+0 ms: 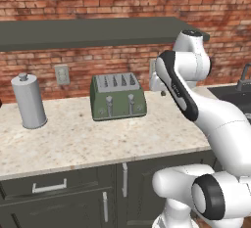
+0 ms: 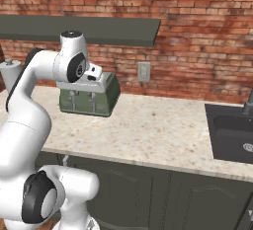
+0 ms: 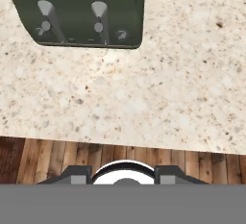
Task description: Take the tongs from the drawer on the left and place them on the dining counter next to the tray containing the hot dog.
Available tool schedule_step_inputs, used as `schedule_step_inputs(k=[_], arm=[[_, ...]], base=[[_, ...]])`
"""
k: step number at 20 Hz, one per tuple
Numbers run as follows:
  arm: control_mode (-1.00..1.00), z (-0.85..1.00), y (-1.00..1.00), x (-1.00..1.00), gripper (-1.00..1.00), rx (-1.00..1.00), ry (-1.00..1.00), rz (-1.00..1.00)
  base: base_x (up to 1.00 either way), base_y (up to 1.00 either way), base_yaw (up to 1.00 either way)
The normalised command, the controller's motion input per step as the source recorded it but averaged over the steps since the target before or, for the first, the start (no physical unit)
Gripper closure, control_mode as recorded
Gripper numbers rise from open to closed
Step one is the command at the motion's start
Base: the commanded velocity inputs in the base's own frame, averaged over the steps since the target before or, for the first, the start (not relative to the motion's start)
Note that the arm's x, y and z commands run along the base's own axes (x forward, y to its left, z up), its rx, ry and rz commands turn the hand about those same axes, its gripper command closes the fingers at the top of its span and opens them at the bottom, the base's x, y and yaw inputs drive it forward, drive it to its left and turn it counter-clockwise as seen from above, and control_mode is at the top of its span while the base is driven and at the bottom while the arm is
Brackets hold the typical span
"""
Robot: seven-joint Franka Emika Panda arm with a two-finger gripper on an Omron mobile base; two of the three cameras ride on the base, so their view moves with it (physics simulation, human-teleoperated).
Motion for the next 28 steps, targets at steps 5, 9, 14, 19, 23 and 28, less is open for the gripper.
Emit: schedule_step_inputs(k=[5, 9, 14, 19, 23, 28], arm=[[-1.0, -0.15, 0.04, 0.0, -1.0, -0.01, 0.0, 0.0], [-1.0, -0.27, 0.27, 0.0, -1.0, 0.0, 0.01, 0.0], [-1.0, -0.18, 0.49, 0.0, -1.0, 0.0, 0.13, 0.0], [-1.0, -0.1, 0.47, 0.0, -1.0, -0.01, 0.11, 0.0], [-1.0, -0.17, 0.42, 0.0, -1.0, -0.01, 0.03, 0.0], [-1.0, -0.25, 0.37, 0.0, -1.0, -0.01, 0.01, 0.01]], base=[[0.0, 0.0, 0.0], [0.0, 0.0, 0.0], [0.0, 0.0, 0.0], [0.0, 0.0, 0.0], [0.0, 0.0, 0.0], [0.0, 0.0, 0.0]])
